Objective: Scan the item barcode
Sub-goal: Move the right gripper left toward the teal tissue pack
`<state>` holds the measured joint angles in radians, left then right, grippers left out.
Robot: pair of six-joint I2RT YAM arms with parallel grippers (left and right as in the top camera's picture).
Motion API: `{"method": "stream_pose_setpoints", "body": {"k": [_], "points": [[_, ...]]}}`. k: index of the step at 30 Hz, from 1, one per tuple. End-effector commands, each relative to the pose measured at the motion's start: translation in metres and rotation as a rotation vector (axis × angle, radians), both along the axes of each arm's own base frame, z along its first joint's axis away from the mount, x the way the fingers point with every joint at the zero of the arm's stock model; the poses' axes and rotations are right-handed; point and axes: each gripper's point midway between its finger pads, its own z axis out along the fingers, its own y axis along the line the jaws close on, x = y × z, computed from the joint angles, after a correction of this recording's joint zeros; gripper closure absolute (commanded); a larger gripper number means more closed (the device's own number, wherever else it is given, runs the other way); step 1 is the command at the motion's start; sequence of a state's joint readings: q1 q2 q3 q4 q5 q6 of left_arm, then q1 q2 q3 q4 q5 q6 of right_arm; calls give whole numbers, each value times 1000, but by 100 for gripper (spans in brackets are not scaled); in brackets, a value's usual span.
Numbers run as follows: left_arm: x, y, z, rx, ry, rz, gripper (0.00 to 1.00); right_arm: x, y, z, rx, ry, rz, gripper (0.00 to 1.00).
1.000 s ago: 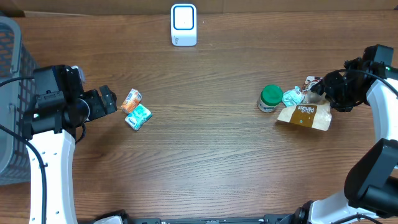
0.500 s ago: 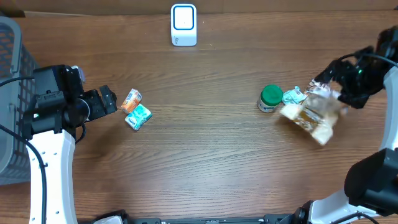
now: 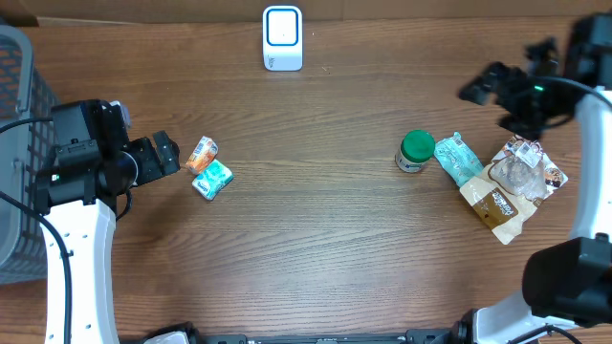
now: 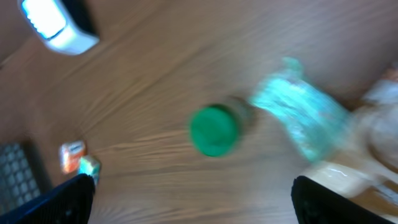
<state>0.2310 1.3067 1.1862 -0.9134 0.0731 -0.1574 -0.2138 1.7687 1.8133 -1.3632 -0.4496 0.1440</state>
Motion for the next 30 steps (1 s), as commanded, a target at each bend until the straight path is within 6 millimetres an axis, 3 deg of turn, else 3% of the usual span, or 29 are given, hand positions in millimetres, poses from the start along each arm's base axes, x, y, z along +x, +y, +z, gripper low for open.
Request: {"method": "stream_pose_setpoints", "body": {"k": [1, 9, 12, 13, 18, 22, 30], "points": [[3, 2, 13, 11, -38, 9, 0, 4, 52, 0, 52, -39, 143, 0], [3, 2, 13, 11, -38, 9, 0, 17, 171, -6, 129, -130, 404, 1], [3, 2, 13, 11, -38, 9, 0, 20, 223, -16, 156, -146, 467, 10], [3, 2, 13, 11, -38, 9, 0, 20, 232, -17, 159, -152, 484, 11], [3, 2, 13, 11, -38, 9, 0, 9, 307, -50, 175, -152, 615, 16], [3, 2, 13, 11, -38, 9, 1, -5, 348, -84, 182, -114, 685, 21], [3, 2, 13, 11, -38, 9, 0, -25, 409, -135, 155, -136, 796, 37]]}}
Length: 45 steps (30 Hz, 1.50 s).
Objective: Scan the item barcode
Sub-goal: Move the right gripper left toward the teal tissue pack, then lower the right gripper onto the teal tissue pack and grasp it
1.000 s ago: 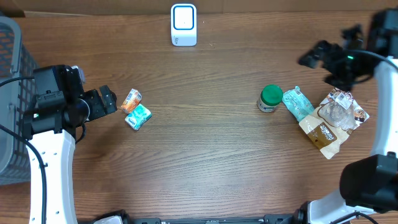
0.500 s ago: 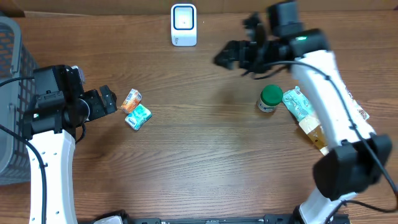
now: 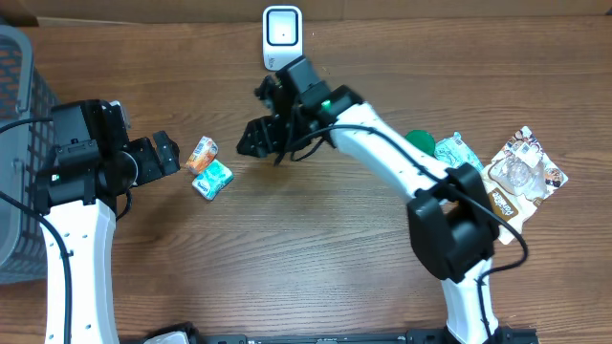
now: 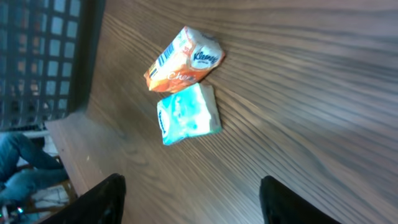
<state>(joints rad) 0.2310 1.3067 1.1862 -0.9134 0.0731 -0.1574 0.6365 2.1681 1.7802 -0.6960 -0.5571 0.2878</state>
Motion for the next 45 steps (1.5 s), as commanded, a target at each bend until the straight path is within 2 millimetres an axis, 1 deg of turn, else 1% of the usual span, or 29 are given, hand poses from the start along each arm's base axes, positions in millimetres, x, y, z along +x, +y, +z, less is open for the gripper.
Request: {"method": "stream_pose_setpoints", "body": {"k": [1, 4, 6, 10, 13, 17, 19, 23, 26, 27, 28, 33, 35, 36, 39, 41, 42, 45], "points": [[3, 2, 13, 11, -38, 9, 0, -6, 18, -22, -35, -28, 19, 38], [3, 2, 13, 11, -38, 9, 0, -10, 34, -39, -40, -52, 40, 43], [3, 2, 13, 11, -38, 9, 1, -12, 44, -46, -28, -67, 57, 46], [3, 2, 13, 11, -38, 9, 0, -14, 57, -59, -28, -94, 68, 53], [3, 2, 13, 11, -38, 9, 0, -10, 58, -66, -61, -130, 48, 58], [3, 2, 13, 11, -38, 9, 1, -2, 58, -69, -106, -187, 10, 62], [3, 2, 13, 11, -38, 9, 0, 0, 59, -72, -116, -203, 2, 63], [3, 2, 13, 11, -38, 9, 0, 1, 60, -84, -125, -201, 3, 64], [3, 2, 13, 11, -38, 9, 1, -3, 60, -93, -127, -176, 8, 64], [3, 2, 13, 11, -38, 9, 1, -4, 61, -95, -123, -160, 4, 66], [3, 2, 13, 11, -38, 9, 0, -7, 62, -95, -113, -146, 12, 68], [3, 2, 13, 11, -38, 9, 0, -18, 69, -98, -109, -133, 40, 68], [3, 2, 13, 11, -38, 9, 1, -23, 72, -98, -111, -130, 48, 69], [3, 2, 13, 11, -38, 9, 1, -26, 72, -99, -114, -125, 50, 72], [3, 2, 13, 11, -38, 9, 0, -31, 69, -103, -139, -82, 21, 81], [3, 2, 13, 11, -38, 9, 0, -34, 65, -106, -157, -27, -19, 93], [2, 2, 13, 11, -38, 9, 0, -35, 58, -109, -174, 23, -63, 96], [3, 2, 13, 11, -38, 9, 0, -29, 41, -110, -211, 99, -140, 96]]}}
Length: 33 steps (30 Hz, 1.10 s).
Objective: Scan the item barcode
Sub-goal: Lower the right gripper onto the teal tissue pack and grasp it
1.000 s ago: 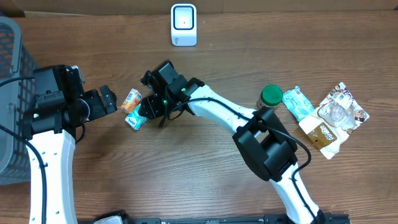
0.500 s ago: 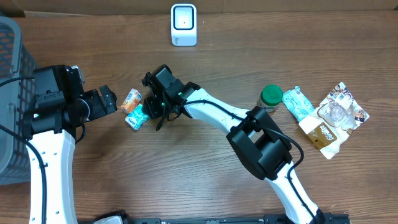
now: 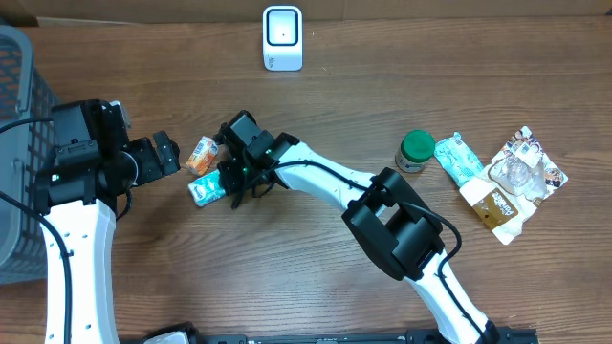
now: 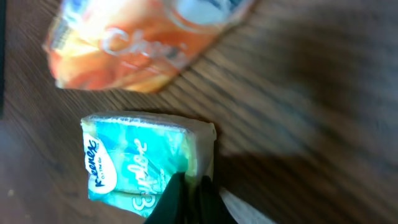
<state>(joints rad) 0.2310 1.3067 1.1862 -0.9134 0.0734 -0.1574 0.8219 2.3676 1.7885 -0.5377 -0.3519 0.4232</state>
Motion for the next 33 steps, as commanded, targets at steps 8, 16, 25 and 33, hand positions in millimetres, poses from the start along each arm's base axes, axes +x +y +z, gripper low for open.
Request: {"method": "stream_pose_setpoints", "body": {"k": [8, 16, 25, 33], "points": [[3, 2, 13, 11, -38, 9, 0, 45, -98, 33, -187, 160, -336, 96], [3, 2, 13, 11, -38, 9, 0, 36, -160, 54, -286, 305, -466, 96], [3, 2, 13, 11, -38, 9, 1, 25, -190, 54, -403, 142, -27, 36], [3, 2, 13, 11, -38, 9, 1, 67, -193, 56, -377, -131, 225, 57]]}}
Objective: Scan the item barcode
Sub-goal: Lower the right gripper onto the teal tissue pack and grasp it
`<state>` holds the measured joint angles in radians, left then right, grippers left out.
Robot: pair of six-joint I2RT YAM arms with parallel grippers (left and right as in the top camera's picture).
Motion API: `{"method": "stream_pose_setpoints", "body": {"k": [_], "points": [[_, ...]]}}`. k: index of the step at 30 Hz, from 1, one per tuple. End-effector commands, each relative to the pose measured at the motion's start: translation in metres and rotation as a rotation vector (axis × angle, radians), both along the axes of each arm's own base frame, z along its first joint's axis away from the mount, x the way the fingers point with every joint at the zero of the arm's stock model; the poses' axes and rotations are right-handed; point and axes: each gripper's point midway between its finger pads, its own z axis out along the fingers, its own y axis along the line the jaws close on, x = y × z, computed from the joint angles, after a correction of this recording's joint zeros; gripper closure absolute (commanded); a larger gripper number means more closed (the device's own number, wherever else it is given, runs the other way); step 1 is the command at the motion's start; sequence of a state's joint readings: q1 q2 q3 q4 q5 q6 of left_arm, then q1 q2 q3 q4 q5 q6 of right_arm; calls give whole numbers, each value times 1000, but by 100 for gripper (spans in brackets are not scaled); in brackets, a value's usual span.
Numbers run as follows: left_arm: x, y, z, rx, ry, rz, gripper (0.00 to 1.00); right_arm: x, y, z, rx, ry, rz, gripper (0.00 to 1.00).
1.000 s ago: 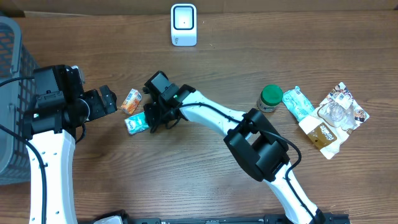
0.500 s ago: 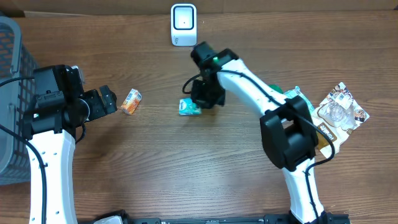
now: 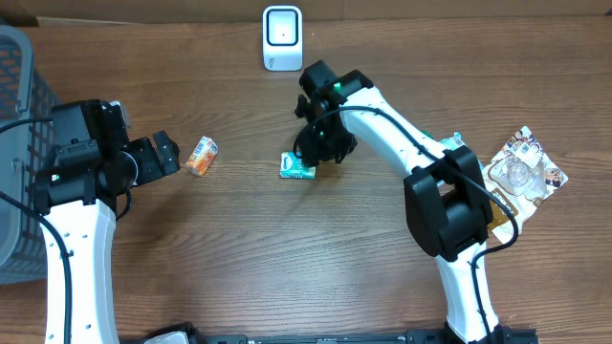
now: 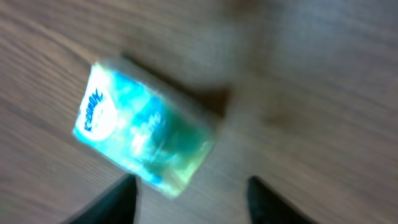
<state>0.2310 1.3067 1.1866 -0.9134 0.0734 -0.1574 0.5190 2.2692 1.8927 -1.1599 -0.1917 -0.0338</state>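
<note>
A teal Kleenex tissue pack [image 3: 297, 166] [image 4: 143, 134] lies flat on the wooden table, below the white barcode scanner [image 3: 282, 38] at the back edge. My right gripper [image 3: 314, 153] [image 4: 189, 202] hovers just above it, open. Its two dark fingertips [image 4: 118, 199] show at the bottom of the blurred wrist view, with the pack's near corner between them but not gripped. An orange tissue pack [image 3: 201, 155] rests further left. My left gripper [image 3: 164, 154] is beside the orange pack, open and holding nothing.
A grey wire basket [image 3: 14, 153] stands at the left edge. At the right lie a teal bag [image 3: 455, 143], a clear snack bag [image 3: 524, 167] and a brown pouch [image 3: 497, 205]. The right arm stretches across the table's middle.
The teal pack was beside the orange pack with my right gripper shut on its edge. It now lies mid-table below the scanner, and the right gripper is open over it. The left arm is unchanged.
My right gripper was first at the far right above the snack bags. Then it was open near the two tissue packs on the left. Then it was shut on the teal pack. Now that pack lies released mid-table, apart from the orange one.
</note>
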Motion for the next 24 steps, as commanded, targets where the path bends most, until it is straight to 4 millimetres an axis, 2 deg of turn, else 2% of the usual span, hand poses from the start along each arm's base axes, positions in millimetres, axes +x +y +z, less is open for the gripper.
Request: {"method": "stream_pose_setpoints", "body": {"k": [1, 5, 9, 15, 21, 24], "points": [[2, 2, 13, 11, -38, 9, 0, 23, 2, 26, 29, -158, 192, 58], [2, 2, 13, 11, -38, 9, 0, 32, 10, 28, 59, -204, 217, 57], [2, 2, 13, 11, -38, 9, 0, 28, 19, 26, 114, -204, 277, 58], [2, 2, 13, 11, -38, 9, 0, 31, 12, 14, 106, -205, 265, 57], [2, 2, 13, 11, -38, 9, 1, 28, 19, 4, 153, -203, 270, 57], [2, 2, 13, 11, -38, 9, 0, 24, 16, -4, 148, -189, 265, 62]]}}
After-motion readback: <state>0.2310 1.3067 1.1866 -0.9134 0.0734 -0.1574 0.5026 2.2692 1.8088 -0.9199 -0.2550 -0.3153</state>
